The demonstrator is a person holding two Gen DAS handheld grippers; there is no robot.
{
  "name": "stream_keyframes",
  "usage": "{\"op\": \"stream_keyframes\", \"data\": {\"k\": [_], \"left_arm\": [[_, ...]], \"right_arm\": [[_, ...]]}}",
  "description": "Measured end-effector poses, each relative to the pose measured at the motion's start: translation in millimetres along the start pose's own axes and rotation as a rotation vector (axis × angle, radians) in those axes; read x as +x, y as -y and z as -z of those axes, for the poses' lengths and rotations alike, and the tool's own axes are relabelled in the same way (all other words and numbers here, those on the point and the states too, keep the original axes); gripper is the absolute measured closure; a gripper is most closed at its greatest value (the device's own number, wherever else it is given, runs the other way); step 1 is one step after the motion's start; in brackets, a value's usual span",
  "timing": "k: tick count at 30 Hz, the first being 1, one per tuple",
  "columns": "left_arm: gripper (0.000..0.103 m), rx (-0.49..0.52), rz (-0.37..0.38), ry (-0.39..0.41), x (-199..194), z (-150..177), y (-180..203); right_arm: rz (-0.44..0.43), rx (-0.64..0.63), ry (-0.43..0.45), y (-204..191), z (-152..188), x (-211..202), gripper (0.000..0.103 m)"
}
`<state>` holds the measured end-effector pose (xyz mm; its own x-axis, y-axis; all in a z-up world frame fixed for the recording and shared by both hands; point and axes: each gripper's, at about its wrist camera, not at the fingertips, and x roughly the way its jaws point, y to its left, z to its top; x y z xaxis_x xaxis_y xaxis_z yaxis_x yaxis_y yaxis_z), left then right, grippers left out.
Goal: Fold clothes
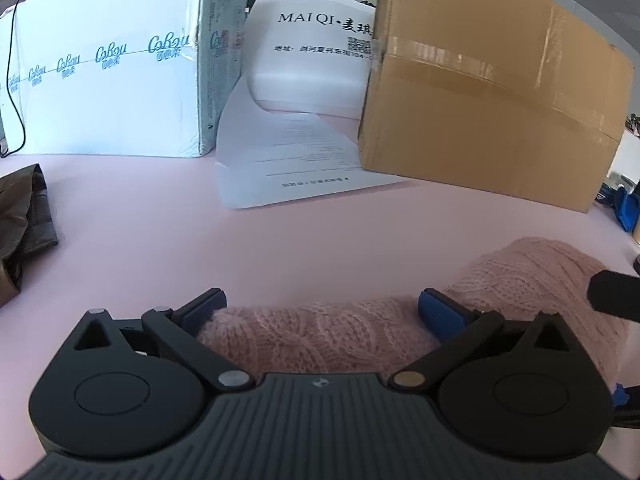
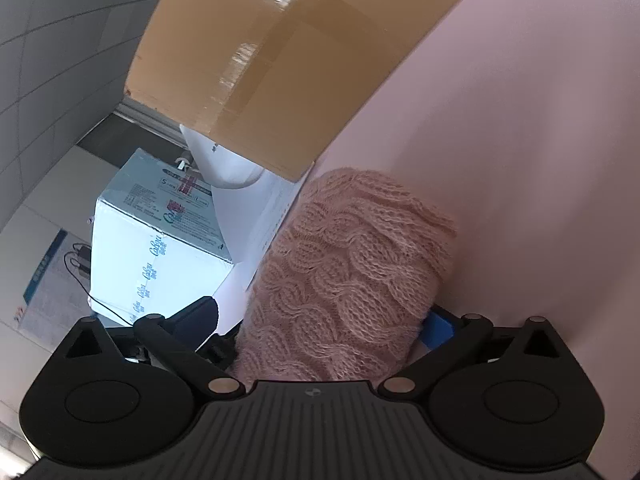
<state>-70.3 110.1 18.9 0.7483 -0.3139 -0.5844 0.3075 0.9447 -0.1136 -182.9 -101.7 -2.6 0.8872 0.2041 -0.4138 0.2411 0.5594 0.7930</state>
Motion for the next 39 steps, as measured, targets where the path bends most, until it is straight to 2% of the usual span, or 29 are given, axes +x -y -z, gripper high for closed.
{"op": "stream_keyframes", "data": {"k": [1,2,5,9,13,14,17,20,24,27,29,31,32,35,39], "left_arm": [[0.000,0.001,-0.003,0.002,0,0,0],[0.000,0.002,-0.005,0.004,0,0,0],[0.000,0.004,-0.013,0.010,-1,0,1],[0.000,0.007,-0.024,0.019,-1,0,1],[0.000,0.008,-0.032,0.025,-3,1,1],[0.000,0.005,-0.032,0.024,-3,1,1],[0.000,0.004,-0.035,0.027,-6,2,2],[0.000,0.029,-0.064,0.059,-9,4,7],[0.000,0.073,-0.156,0.158,-21,6,15],[0.000,0.024,-0.218,0.181,-24,3,6],[0.000,-0.010,-0.234,0.179,-26,1,0],[0.000,-0.034,-0.237,0.184,-27,-2,-5],[0.000,-0.048,-0.245,0.199,-30,-3,-8],[0.000,-0.070,-0.274,0.249,-37,-6,-13],[0.000,-0.084,-0.302,0.275,-44,-8,-21]], "right_arm": [[0.008,-0.008,0.009,0,0,-1,0.022],[0.035,-0.029,0.028,0,1,-1,0.026],[0.051,-0.092,0.048,-1,3,3,0.027],[0.041,-0.092,0.046,2,-1,7,0.030],[0.039,-0.065,0.014,7,-10,19,0.063],[0.038,-0.063,0.012,7,-11,20,0.069],[0.014,-0.050,-0.016,11,-15,24,0.075],[0.007,-0.099,0.000,8,-18,22,0.078],[0.033,-0.216,0.056,-3,-12,13,0.079],[0.047,-0.330,0.122,-14,-5,6,0.079],[0.047,-0.401,0.165,-20,1,1,0.079],[0.047,-0.553,0.241,-32,13,-7,0.079],[0.046,-0.566,0.247,-33,14,-8,0.079],[0.005,-0.697,0.299,-44,29,-17,0.079],[-0.100,-0.878,0.389,-55,51,-33,0.079]]}}
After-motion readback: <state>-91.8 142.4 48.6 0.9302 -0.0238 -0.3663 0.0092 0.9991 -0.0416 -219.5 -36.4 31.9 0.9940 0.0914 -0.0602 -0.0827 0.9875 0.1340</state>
